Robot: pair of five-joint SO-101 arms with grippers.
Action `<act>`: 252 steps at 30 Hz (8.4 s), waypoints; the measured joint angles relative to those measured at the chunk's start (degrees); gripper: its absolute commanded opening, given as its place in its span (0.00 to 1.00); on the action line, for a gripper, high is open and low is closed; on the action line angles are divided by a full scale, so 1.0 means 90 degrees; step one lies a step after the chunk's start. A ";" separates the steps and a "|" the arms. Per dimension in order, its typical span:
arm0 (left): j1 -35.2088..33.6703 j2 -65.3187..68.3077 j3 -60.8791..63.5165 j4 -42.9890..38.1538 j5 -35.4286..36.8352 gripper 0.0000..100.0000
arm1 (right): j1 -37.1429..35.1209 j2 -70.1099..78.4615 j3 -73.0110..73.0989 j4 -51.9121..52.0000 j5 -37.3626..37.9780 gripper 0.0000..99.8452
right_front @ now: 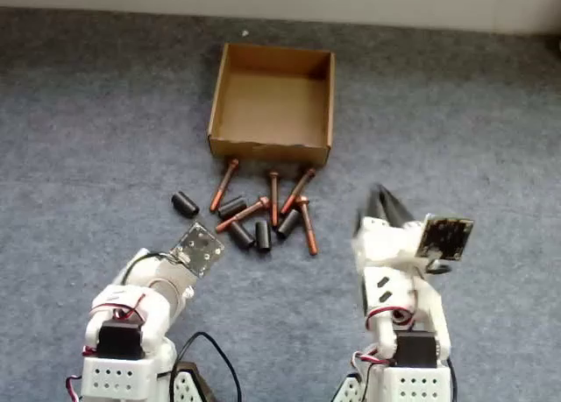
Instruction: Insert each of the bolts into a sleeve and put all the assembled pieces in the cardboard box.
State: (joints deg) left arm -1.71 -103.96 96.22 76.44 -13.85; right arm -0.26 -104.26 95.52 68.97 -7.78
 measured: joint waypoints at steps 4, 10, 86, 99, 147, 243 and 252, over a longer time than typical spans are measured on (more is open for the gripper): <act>0.0000 0.0000 0.0000 0.0000 0.0059 0.01 | 0.0020 0.0000 0.0000 0.0186 0.0000 0.01; 0.0000 0.0000 0.0000 0.0000 0.0078 0.01 | 0.0020 0.0000 0.0000 0.0195 0.0000 0.01; -0.0020 0.0000 -0.0635 -0.0166 0.0078 0.01 | 0.0020 0.0000 0.0000 0.0244 0.0303 0.01; -0.0381 0.0000 -0.0635 -0.0635 0.0078 0.01 | 0.0606 -0.0010 -0.0537 -0.0078 0.2862 0.01; -0.1260 0.0000 -0.0713 -0.0635 0.0078 0.01 | -0.3907 1.2435 -0.9280 0.0234 -0.1455 0.10; -0.1260 0.0029 -0.1963 -0.0635 -0.0225 0.01 | -0.3878 0.4024 -0.3399 -0.1592 0.0283 0.00; -0.1114 0.1397 -0.3741 -0.0625 -0.0352 0.01 | -0.3263 0.3292 -0.2012 -0.2725 0.0537 0.00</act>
State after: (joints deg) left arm -11.74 -91.38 62.55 70.81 -17.01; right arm -29.63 -74.64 77.41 44.44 -2.95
